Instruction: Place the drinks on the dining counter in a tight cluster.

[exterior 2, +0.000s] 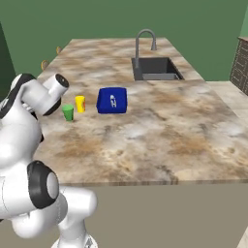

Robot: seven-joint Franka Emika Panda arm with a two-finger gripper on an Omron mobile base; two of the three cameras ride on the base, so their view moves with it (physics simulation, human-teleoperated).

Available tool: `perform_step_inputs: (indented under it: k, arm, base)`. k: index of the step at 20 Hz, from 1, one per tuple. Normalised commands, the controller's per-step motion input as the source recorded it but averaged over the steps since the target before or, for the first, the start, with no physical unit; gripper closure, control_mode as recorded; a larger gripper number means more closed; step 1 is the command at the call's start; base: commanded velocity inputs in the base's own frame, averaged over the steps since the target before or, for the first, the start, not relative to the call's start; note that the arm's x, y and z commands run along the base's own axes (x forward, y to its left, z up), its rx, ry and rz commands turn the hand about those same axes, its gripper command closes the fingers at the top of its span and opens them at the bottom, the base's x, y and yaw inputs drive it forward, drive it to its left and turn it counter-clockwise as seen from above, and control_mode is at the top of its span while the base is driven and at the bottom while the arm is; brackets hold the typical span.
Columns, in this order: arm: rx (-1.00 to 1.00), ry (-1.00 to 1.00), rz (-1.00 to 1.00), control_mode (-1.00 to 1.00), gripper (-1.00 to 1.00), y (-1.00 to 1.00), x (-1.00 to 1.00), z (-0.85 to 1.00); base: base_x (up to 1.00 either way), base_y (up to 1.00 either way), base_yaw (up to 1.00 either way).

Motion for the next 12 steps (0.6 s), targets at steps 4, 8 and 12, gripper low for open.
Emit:
perform_step_inputs:
  k: [4, 8, 12]
  arm:
    - [0.01, 0.00, 0.00, -1.00, 1.00, 0.52, 0.44, -0.49]
    - [0.04, 0.00, 0.00, -1.00, 1.00, 0.54, 0.48, -0.39]
    - [0.11, 0.00, 0.00, -1.00, 1.00, 0.27, 0.41, -0.30]
  base:
    - [0.00, 0.00, 0.00]
    - [0.00, 0.00, 0.00]
    - [0.00, 0.00, 0.00]
